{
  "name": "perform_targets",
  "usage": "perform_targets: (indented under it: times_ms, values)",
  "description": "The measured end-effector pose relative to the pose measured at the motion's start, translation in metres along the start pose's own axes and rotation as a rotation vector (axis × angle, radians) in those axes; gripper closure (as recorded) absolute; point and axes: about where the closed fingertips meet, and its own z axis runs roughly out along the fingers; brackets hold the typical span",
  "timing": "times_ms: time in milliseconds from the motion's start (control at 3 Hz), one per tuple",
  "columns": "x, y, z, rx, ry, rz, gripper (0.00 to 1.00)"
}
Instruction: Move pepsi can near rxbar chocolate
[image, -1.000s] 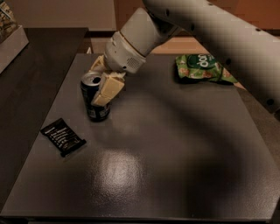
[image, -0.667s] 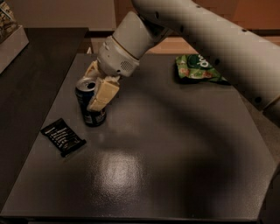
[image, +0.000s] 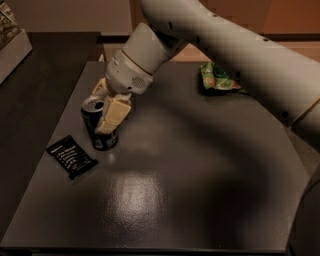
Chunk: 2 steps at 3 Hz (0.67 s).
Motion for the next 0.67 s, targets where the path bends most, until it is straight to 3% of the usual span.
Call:
perform_targets:
  times_ms: [667]
  values:
    - [-0.0017, -0.0002, 0.0023, -0.002, -0.001, -0.003, 0.13]
